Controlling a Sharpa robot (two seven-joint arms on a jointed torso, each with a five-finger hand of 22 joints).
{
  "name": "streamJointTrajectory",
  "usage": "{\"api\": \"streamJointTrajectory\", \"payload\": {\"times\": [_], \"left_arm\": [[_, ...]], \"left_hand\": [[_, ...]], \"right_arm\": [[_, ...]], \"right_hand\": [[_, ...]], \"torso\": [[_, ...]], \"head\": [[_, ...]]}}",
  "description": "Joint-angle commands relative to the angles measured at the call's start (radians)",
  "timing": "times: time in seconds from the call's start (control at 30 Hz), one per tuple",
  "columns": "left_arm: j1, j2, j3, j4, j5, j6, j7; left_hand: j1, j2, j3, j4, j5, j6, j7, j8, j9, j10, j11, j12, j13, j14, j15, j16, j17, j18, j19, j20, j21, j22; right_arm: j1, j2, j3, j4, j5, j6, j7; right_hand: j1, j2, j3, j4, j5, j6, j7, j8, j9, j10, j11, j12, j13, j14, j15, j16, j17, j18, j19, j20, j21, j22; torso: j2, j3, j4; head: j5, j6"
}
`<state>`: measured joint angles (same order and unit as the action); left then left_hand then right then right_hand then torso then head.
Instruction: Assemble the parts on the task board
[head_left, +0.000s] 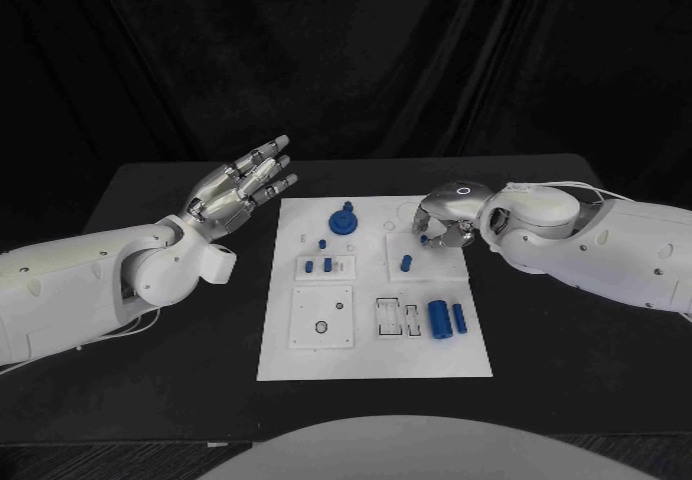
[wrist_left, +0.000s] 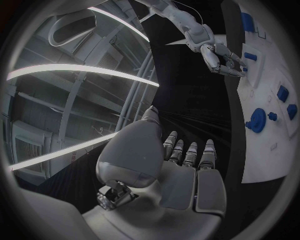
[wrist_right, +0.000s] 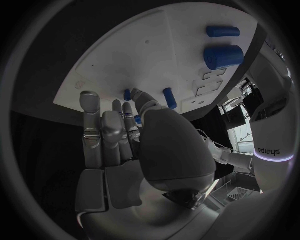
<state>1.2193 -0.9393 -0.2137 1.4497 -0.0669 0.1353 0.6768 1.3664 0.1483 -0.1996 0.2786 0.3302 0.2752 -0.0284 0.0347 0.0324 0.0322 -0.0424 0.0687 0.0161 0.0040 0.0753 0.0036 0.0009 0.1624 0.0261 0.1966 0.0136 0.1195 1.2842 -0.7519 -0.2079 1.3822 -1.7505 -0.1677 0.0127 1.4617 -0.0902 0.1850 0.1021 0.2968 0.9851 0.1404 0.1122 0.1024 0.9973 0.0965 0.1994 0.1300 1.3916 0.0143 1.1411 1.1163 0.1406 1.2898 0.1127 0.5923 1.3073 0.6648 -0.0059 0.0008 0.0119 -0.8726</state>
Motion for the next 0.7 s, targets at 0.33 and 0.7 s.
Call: {"api": "streamJointTrajectory", "payload": {"times": [0.33,0.7], "left_arm": [[-0.003,-0.001,0.001,0.003,0.005,0.026,0.1],[-0.007,0.0,0.001,0.0,0.005,0.026,0.092]], "left_hand": [[0.043,0.012,-0.013,-0.005,0.049,0.041,0.03,0.007,0.007,0.004,0.017,0.012,0.003,0.002,0.016,0.001,0.002,0.018,0.008,0.017,0.009,0.006],[0.056,0.019,-0.019,-0.001,0.055,0.078,0.051,0.016,0.01,0.018,0.038,0.036,0.007,0.014,0.027,0.01,0.007,0.019,0.019,0.03,0.014,0.021]], "right_arm": [[-0.022,0.015,0.001,-0.027,0.02,-0.001,0.012],[-0.027,0.017,0.001,-0.033,0.023,-0.013,0.019]], "right_hand": [[0.034,0.0,0.059,-0.023,0.069,0.051,0.009,0.013,0.019,0.054,0.001,0.005,-0.012,-0.059,-0.001,-0.104,-0.101,0.029,-0.051,0.001,-0.129,0.034],[0.056,0.002,0.108,-0.052,0.07,0.079,0.003,0.011,0.027,0.133,-0.014,0.0,-0.026,-0.05,-0.013,-0.115,-0.117,0.028,-0.044,-0.011,-0.111,0.043]], "torso": [[0.001,-0.0025,0.0012],[0.001,-0.0008,0.0]], "head": [[0.008,0.0],[0.01,0.0]]}}
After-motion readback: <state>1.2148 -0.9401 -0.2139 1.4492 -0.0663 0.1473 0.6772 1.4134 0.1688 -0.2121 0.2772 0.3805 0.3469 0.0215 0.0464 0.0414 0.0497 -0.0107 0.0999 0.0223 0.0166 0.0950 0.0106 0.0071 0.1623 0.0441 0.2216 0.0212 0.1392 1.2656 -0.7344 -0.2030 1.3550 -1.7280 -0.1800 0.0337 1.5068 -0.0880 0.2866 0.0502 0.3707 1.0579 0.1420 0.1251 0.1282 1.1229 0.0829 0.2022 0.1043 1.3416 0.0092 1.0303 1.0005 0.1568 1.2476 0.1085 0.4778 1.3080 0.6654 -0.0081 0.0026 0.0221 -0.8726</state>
